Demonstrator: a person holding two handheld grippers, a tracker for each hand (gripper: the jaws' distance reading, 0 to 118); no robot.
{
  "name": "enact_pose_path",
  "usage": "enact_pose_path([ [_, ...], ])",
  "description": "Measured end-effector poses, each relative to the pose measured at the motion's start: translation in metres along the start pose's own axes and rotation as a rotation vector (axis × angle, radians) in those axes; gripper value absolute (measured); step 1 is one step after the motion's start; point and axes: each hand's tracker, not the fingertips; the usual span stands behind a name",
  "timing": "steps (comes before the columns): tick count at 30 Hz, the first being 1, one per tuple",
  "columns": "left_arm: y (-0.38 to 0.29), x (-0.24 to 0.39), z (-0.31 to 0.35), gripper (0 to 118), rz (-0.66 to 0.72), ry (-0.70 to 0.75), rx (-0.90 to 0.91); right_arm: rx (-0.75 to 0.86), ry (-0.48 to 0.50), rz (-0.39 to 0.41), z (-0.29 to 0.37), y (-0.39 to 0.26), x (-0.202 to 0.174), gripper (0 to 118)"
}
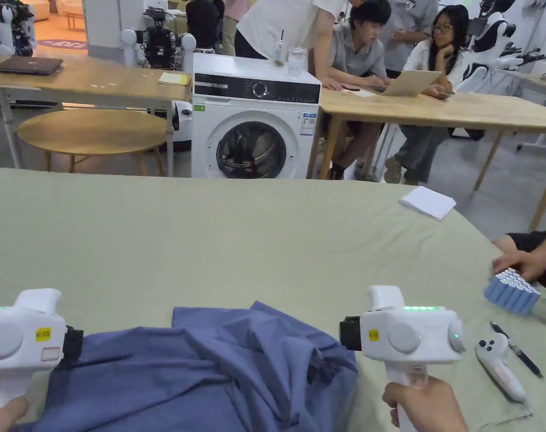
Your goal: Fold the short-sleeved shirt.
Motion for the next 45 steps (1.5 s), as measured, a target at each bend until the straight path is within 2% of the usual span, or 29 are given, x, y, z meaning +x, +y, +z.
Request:
enact_pose_path([
  [4,-0.009,-0.001,0.013,1,0.020,0.000,0.019,-0.139,0.018,-0.024,-0.040,-0.003,-0.005,56],
  [6,-0.015,-0.002,0.019,1,0.033,-0.017,0.023,-0.210,0.009,-0.002,-0.057,-0.009,-0.008,56],
  [8,-0.015,-0.002,0.019,1,0.029,-0.013,0.023,-0.189,0.008,-0.002,-0.056,-0.018,-0.011,48],
  [9,-0.017,-0.001,0.021,1,0.026,-0.012,0.021,-0.151,0.010,-0.011,-0.050,-0.018,-0.010,37],
  [10,-0.018,-0.002,0.024,1,0.026,-0.013,0.022,-0.131,0.019,-0.027,-0.047,-0.018,-0.009,10],
  [11,-0.017,-0.002,0.025,1,0.026,-0.017,0.024,-0.136,0.034,-0.037,-0.044,-0.018,-0.007,0],
  [13,-0.015,-0.003,0.028,1,0.017,-0.020,0.036,-0.100,0.056,-0.072,-0.033,-0.019,-0.005,0],
  [19,0.002,-0.013,0.059,1,-0.010,0.001,0.111,0.150,0.051,0.009,0.031,0.005,-0.007,0],
  [26,0.035,-0.045,0.121,1,0.001,0.049,0.234,0.350,0.030,0.032,0.111,0.045,-0.009,0],
  [30,0.056,-0.073,0.160,1,0.020,0.096,0.299,0.458,-0.017,0.048,0.148,0.070,-0.009,0],
  [34,0.079,-0.098,0.191,1,0.063,0.147,0.359,0.493,-0.028,0.008,0.168,0.101,-0.005,0],
  [36,0.096,-0.112,0.200,1,0.078,0.168,0.367,0.512,-0.070,0.011,0.177,0.116,-0.010,0],
  [41,0.129,-0.136,0.217,1,0.103,0.220,0.365,0.530,-0.096,0.000,0.189,0.151,-0.011,0],
  [45,0.150,-0.131,0.225,1,0.012,0.319,0.366,0.544,-0.102,0.000,0.191,0.174,-0.016,0],
])
